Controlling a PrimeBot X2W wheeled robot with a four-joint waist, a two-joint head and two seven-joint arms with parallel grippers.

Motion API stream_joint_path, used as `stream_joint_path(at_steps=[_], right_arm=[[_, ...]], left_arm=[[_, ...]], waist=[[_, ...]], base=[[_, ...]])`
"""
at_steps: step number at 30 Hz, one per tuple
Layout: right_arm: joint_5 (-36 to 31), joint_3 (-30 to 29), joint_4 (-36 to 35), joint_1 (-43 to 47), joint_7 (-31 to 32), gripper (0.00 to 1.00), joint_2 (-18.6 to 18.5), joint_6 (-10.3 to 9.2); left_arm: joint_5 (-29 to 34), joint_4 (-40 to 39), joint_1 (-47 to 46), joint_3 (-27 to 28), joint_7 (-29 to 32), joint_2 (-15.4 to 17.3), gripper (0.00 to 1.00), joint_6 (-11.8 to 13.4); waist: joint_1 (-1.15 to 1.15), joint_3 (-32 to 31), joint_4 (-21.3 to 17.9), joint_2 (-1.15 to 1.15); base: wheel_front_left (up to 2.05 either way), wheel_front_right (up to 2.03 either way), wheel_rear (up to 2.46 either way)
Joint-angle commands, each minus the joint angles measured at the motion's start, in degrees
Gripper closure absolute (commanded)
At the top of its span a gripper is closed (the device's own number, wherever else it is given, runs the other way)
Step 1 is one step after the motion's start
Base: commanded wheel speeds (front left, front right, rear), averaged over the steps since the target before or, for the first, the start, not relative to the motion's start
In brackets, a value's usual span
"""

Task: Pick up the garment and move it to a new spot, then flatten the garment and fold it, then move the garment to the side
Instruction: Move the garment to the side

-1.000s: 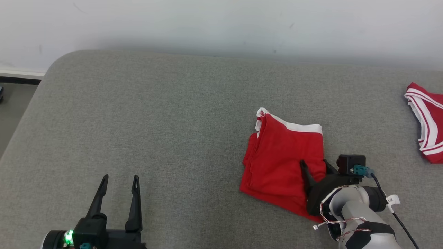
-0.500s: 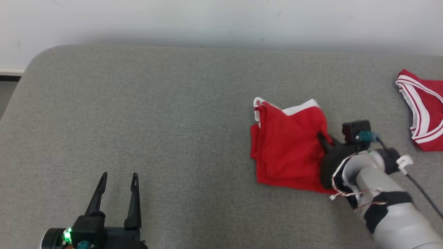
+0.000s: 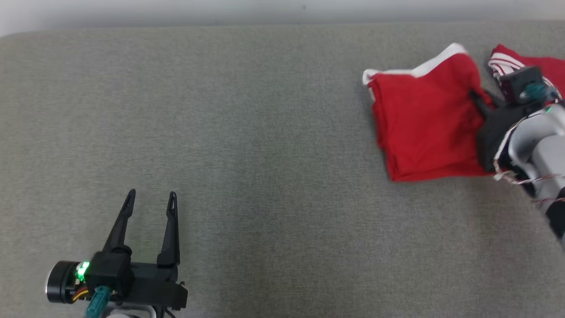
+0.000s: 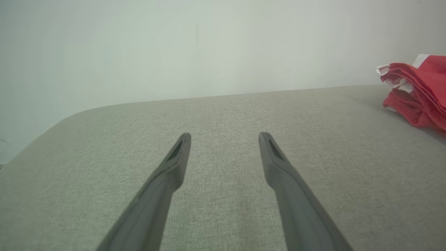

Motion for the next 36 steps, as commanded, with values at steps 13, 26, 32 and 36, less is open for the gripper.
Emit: stream_joint_path(at_steps=[13, 26, 32, 36], right_arm=[[3.9, 4.5, -5.6, -9.3, 2.8, 1.00, -12.2, -0.18], [2.7, 6.9, -3.1, -15.7, 2.6, 1.00, -19.9, -0.19], [-0.8, 5.8, 0.8, -18.7, -0.3, 1.00, -19.2, -0.19], [-2.0, 4.9, 4.5, -19.7, 0.0, 1.00, -17.8, -0.19]], left_arm=[[1.2, -3.9, -3.7, 0.2, -0.2, 2.8, 0.00, -0.5], [2.9, -11.0, -4.2, -0.2, -0.2, 4.8, 0.00, 0.2], [2.9, -12.7, -4.7, -0.3, -0.2, 5.6, 0.00, 0.3], [3.0, -13.1, -4.5, -0.3, -0.2, 6.0, 0.00, 0.5]], waist=[[-0.01, 9.7, -6.7, -0.01], [-0.01, 14.4, -9.6, -0.01], [-0.01, 16.2, -9.7, -0.01], [-0.01, 16.8, -9.7, -0.01]], base=[[0.00, 0.00, 0.00], [0.00, 0.00, 0.00], [0.00, 0.00, 0.00], [0.00, 0.00, 0.00]])
